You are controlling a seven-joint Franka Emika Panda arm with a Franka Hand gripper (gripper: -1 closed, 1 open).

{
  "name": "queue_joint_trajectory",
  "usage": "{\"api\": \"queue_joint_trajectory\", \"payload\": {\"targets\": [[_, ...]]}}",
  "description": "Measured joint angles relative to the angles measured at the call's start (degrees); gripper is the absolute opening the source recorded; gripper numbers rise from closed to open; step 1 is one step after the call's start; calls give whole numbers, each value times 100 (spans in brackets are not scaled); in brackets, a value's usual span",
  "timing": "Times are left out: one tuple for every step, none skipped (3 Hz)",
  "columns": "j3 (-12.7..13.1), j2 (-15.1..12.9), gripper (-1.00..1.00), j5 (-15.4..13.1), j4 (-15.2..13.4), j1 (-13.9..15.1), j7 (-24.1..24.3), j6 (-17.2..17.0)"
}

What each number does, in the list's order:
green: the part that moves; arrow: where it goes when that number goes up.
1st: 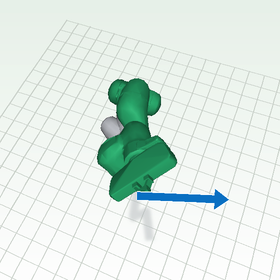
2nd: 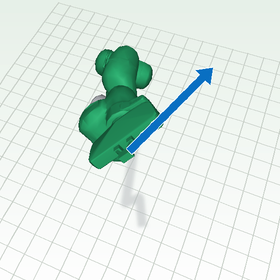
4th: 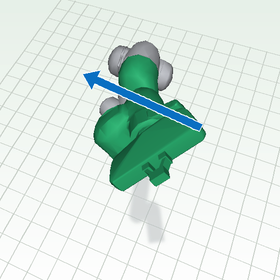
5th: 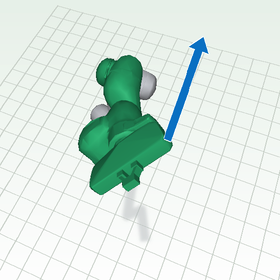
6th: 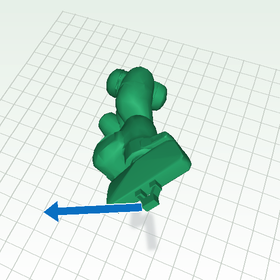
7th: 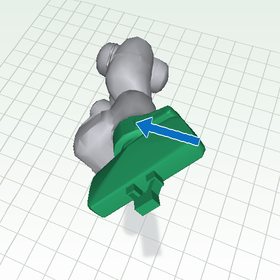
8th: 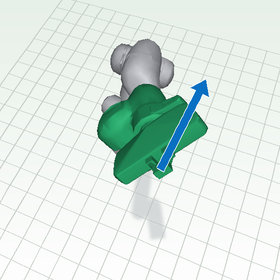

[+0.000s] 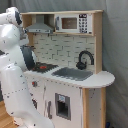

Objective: Play with the kitchen

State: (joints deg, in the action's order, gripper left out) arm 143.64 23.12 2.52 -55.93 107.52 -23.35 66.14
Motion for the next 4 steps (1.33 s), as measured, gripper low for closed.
{"api": "queue_joint_trajectory", "payload": {"targets": [[0,-318,-100,-241,-429,-60,76,-9],[3,-682,-100,-466,-1000,-171,200,85],[6,-965,-100,-634,-1446,-263,319,215],[15,-1303,-100,-822,-1969,-370,477,407]]}}
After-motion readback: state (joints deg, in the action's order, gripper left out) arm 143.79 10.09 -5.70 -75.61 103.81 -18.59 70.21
